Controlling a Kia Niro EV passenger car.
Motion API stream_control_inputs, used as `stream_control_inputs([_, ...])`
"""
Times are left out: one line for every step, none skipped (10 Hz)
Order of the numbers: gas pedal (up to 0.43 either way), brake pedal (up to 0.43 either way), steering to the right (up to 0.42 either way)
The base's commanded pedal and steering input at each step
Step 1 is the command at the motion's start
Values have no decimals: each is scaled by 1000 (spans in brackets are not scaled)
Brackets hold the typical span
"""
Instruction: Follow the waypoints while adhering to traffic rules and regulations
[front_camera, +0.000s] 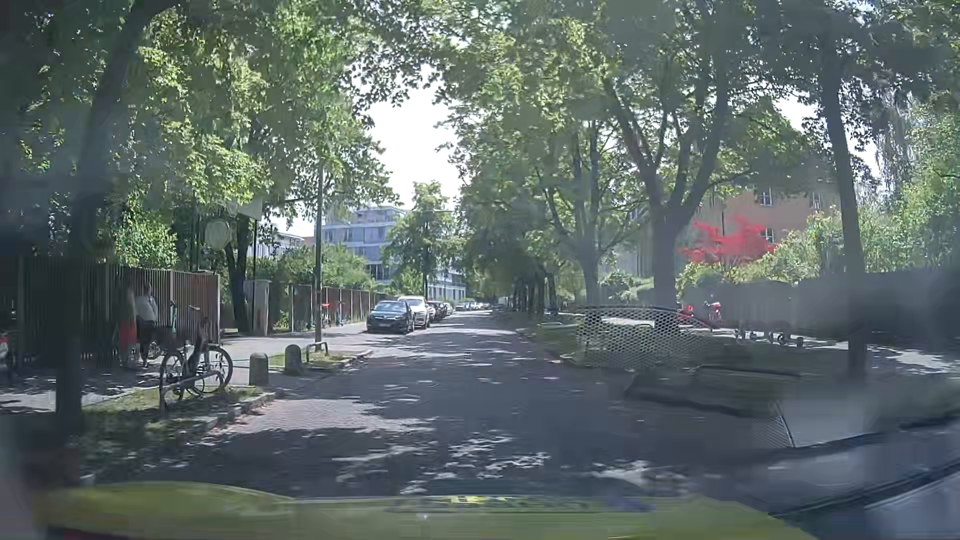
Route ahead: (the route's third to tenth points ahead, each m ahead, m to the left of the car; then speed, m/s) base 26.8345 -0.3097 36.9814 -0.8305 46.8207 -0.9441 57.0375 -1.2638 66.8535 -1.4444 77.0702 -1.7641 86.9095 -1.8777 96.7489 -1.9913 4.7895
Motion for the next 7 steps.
stream_control_inputs([138,0,-7])
stream_control_inputs([138,0,-7])
stream_control_inputs([138,0,-6])
stream_control_inputs([138,0,-6])
stream_control_inputs([138,0,-6])
stream_control_inputs([138,0,-6])
stream_control_inputs([138,0,-5])
